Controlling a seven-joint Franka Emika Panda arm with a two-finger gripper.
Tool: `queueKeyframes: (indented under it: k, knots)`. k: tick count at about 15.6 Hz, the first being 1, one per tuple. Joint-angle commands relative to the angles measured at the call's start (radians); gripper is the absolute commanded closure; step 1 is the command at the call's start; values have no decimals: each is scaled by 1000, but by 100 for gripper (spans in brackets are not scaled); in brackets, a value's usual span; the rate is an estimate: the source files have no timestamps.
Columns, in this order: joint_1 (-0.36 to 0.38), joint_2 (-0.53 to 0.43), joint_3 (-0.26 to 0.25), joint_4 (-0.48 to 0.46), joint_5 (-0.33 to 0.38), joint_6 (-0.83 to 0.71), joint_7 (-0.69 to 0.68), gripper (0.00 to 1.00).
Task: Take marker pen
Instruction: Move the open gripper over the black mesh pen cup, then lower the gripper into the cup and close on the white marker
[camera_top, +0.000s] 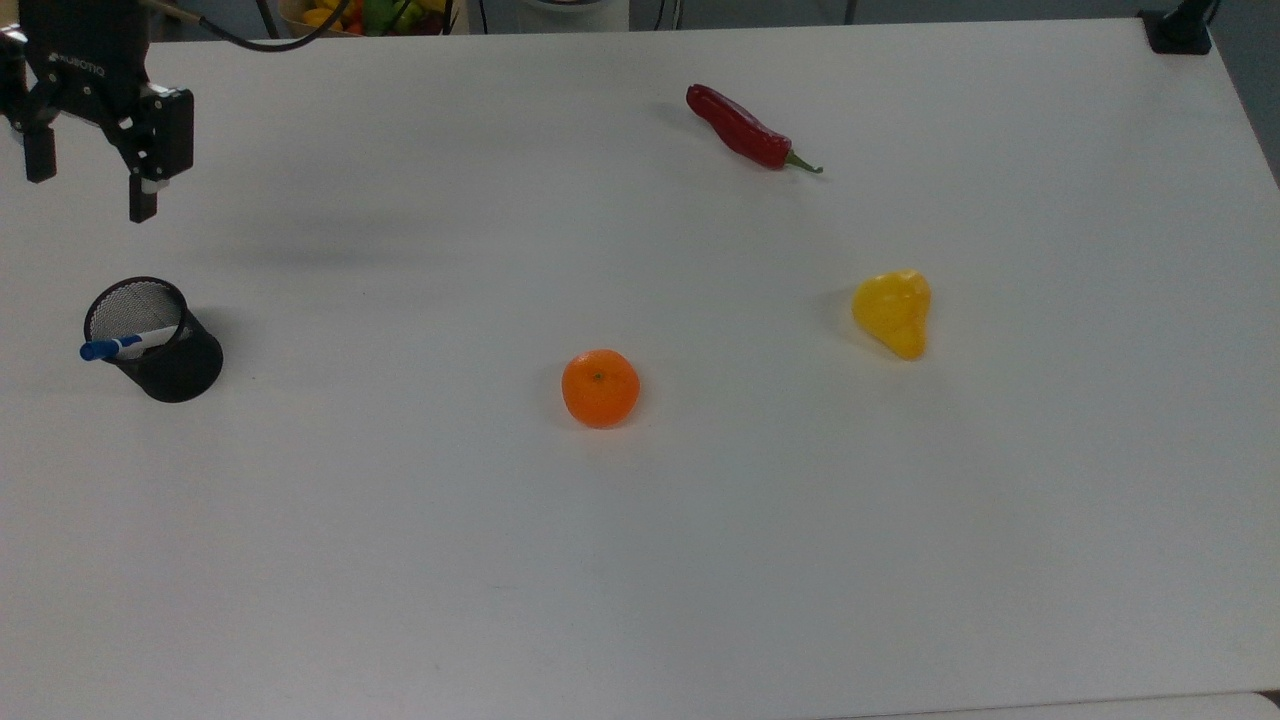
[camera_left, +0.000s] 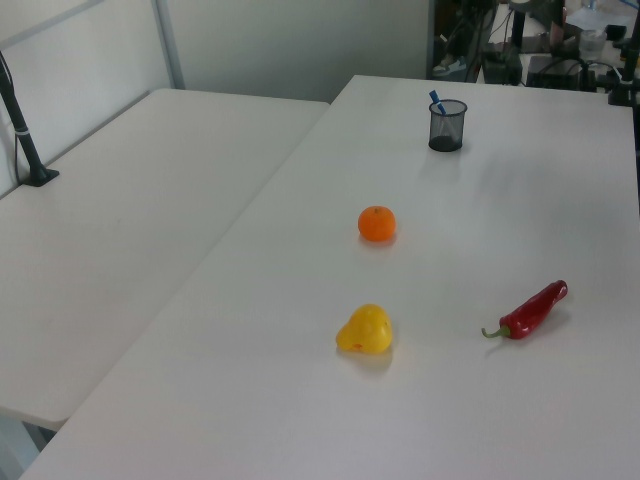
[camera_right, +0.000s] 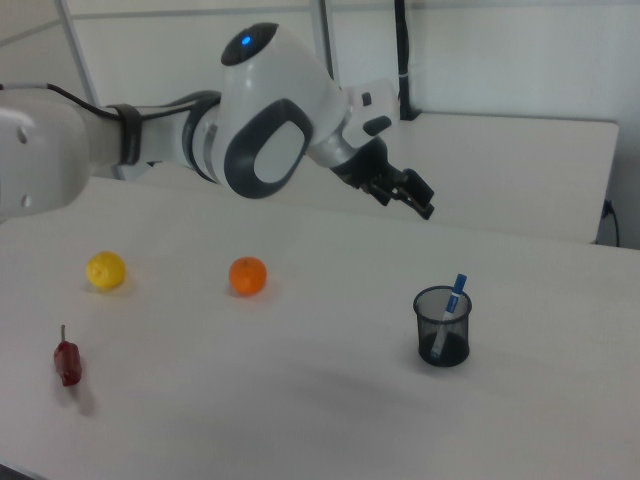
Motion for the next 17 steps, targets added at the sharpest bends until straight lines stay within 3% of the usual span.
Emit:
queueKeyframes:
  k: [1,11,15,17]
  knots:
    - [1,32,-25,-45,-10,121,-14,17]
    - [-8,198,-56,-62,-9,378,-19,19]
    - [-8,253,-56,-54,-9,433,-19,22]
    - [-8,272,-56,-52,-10,434,-21,28]
